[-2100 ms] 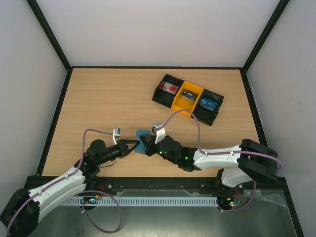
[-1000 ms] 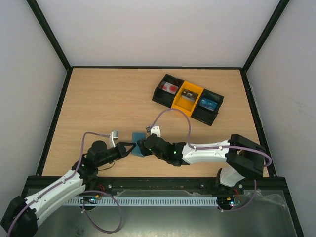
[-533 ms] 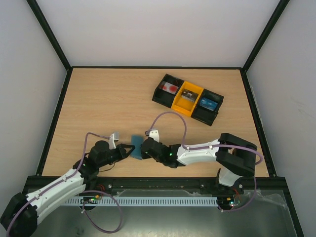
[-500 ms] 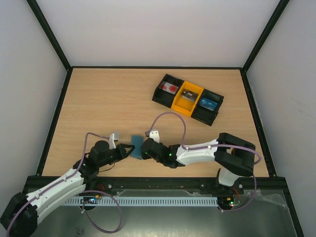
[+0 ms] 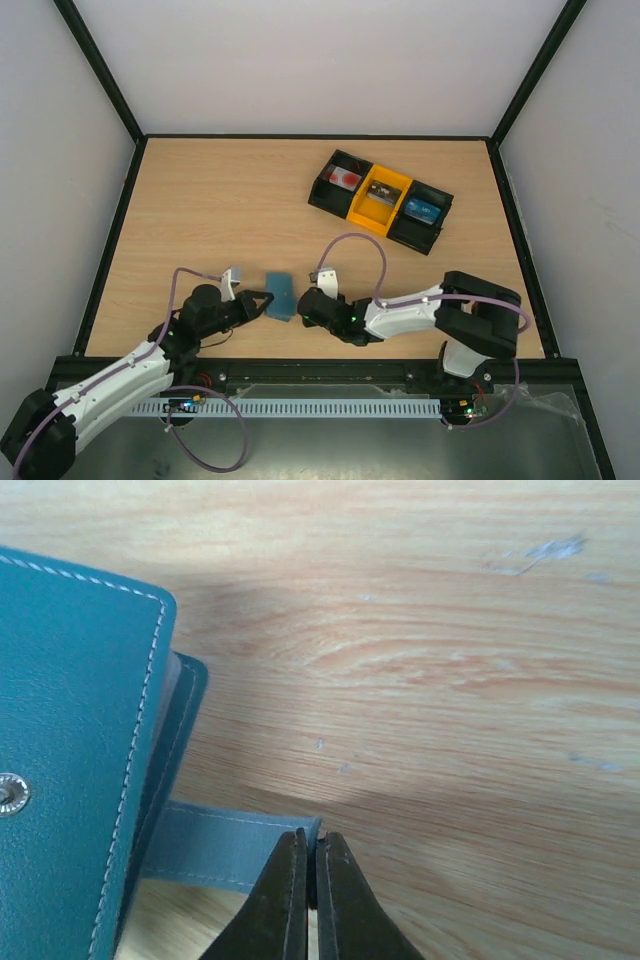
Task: Take the credit cards out of the card holder
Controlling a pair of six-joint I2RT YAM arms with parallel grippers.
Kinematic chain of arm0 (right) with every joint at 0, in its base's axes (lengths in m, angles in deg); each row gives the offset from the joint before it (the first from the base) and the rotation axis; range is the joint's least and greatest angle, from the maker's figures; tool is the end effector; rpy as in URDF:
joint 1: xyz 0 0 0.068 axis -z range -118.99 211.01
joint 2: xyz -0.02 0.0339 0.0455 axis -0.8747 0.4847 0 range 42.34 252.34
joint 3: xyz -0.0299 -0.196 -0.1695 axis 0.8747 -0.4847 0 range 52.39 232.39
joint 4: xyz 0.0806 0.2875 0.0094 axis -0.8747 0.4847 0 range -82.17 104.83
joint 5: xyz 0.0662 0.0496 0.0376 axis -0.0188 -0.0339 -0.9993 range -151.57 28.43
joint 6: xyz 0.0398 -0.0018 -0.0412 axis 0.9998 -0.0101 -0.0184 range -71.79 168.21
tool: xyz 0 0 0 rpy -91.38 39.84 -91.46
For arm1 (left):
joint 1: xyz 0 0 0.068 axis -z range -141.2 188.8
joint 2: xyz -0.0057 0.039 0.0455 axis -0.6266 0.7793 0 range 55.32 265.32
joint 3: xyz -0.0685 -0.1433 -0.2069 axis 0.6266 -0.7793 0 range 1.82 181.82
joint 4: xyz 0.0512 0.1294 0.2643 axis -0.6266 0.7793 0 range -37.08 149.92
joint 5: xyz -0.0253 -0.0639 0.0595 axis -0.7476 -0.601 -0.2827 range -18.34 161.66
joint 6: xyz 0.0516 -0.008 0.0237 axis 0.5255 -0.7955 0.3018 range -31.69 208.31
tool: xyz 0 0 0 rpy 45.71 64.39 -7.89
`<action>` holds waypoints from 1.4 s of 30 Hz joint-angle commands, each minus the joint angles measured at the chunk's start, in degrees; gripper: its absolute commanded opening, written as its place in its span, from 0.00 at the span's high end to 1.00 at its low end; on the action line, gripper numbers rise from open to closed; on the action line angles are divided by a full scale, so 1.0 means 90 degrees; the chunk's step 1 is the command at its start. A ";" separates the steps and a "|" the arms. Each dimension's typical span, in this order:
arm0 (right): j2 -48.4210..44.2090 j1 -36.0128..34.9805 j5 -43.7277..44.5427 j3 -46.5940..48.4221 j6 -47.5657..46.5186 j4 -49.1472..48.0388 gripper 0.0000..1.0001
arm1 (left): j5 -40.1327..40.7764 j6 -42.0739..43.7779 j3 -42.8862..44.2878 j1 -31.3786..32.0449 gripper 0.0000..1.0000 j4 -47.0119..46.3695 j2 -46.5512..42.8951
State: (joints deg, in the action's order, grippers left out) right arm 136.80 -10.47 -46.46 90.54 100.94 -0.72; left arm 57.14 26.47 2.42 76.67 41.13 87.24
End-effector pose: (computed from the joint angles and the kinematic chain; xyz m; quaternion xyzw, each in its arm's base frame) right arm 0.1126 0.3031 0.0772 -0.1038 0.9201 0.2584 0.2755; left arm 0.1417 -0.1230 0.1121 -0.0970 0.8077 -0.5040 0.2901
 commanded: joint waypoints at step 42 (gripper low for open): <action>-0.2763 0.0013 -0.0430 -0.1407 -0.0010 -0.1730 0.98 | 0.0145 0.0424 0.0755 0.0009 0.14 0.1193 0.0359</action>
State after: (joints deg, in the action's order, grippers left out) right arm 109.23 -10.47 -51.55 76.01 100.04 -17.44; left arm 58.27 29.66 8.41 76.71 51.18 90.91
